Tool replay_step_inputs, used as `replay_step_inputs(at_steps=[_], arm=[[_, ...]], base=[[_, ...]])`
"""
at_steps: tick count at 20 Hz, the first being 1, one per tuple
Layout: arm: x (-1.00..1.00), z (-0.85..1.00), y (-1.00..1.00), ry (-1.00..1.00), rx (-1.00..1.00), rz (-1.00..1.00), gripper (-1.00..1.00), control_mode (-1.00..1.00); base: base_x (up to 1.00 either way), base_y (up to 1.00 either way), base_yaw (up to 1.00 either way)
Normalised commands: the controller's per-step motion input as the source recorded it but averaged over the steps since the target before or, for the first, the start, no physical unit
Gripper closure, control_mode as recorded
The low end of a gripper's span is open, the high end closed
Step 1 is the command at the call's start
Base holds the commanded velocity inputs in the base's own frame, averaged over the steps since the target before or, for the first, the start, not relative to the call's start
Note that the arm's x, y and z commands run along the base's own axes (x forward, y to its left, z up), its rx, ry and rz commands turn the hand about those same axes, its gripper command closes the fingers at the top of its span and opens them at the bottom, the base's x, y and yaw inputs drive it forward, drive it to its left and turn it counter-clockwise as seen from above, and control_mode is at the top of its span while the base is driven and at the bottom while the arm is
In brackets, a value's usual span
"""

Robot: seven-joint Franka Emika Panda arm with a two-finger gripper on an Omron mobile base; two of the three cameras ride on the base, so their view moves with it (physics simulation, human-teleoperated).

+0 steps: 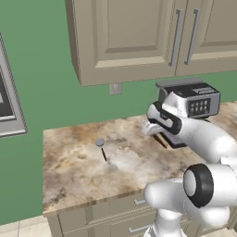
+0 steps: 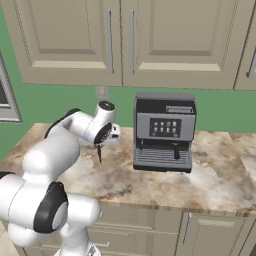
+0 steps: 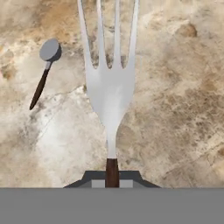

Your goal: Organize the utensils by type. Pick up the wooden spoons from the counter and place them in the open cabinet. Then pick up the metallic utensils from the counter and place them in the open drawer.

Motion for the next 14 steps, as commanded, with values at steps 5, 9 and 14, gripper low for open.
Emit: replay_step_inputs(at_steps=[5, 9, 14], arm=[[-0.32, 0.27, 0.0, -0.23, -0.05, 0.49, 1.0, -1.0], [-0.16, 0.18, 0.0, -0.13, -0.09, 0.34, 1.0, -1.0], [-0.01, 0.01, 0.0, 0.0, -0.03, 0.05, 1.0, -1.0]], base=[[0.0, 0.0, 0.0], [0.0, 0.0, 0.0], [0.0, 0.0, 0.0]])
